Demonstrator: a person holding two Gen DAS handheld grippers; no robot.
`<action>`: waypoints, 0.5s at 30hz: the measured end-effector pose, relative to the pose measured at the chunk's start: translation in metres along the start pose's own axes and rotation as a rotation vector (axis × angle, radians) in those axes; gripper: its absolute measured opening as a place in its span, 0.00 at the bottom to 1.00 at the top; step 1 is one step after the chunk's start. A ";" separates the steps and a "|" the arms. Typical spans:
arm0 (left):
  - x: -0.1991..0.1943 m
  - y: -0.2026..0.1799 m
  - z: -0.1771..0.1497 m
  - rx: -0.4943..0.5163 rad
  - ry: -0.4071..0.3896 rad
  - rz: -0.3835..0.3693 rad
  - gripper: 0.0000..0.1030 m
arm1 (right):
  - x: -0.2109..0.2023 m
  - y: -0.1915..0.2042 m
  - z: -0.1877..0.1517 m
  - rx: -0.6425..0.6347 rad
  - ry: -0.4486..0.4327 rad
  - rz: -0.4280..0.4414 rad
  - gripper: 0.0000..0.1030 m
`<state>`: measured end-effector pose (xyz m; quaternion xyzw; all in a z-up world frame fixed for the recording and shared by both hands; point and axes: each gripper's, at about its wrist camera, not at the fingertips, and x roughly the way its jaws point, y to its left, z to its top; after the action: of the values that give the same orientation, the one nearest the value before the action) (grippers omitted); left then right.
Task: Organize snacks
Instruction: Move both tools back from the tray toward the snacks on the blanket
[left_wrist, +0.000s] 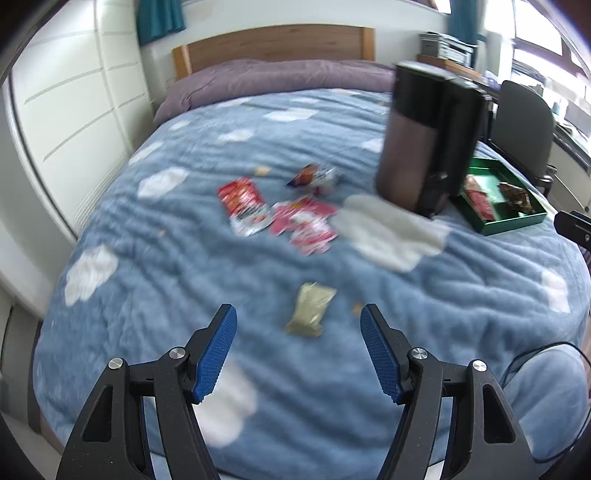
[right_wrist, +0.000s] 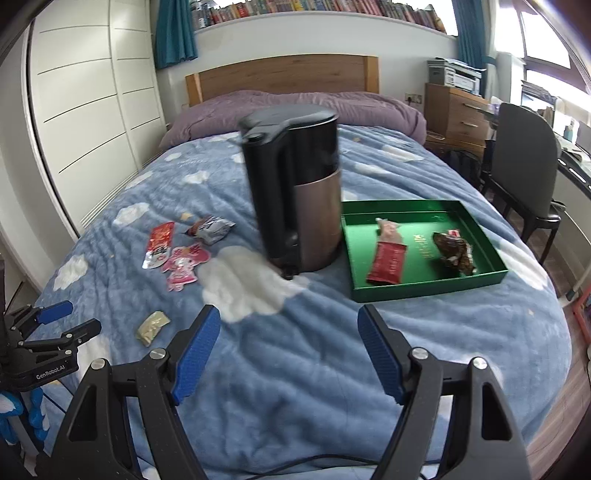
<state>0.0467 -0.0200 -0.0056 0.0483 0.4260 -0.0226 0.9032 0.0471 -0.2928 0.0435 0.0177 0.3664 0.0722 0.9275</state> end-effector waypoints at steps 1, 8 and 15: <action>0.003 0.007 -0.004 -0.011 0.008 0.007 0.62 | 0.002 0.007 0.000 -0.009 0.004 0.004 0.98; 0.018 0.042 -0.022 -0.072 0.044 0.004 0.62 | 0.023 0.047 0.003 -0.063 0.047 0.047 0.98; 0.034 0.040 -0.021 -0.044 0.071 -0.085 0.62 | 0.060 0.081 0.008 -0.121 0.111 0.107 0.98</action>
<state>0.0557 0.0221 -0.0426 0.0111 0.4597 -0.0499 0.8866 0.0863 -0.2039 0.0153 -0.0226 0.4105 0.1446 0.9000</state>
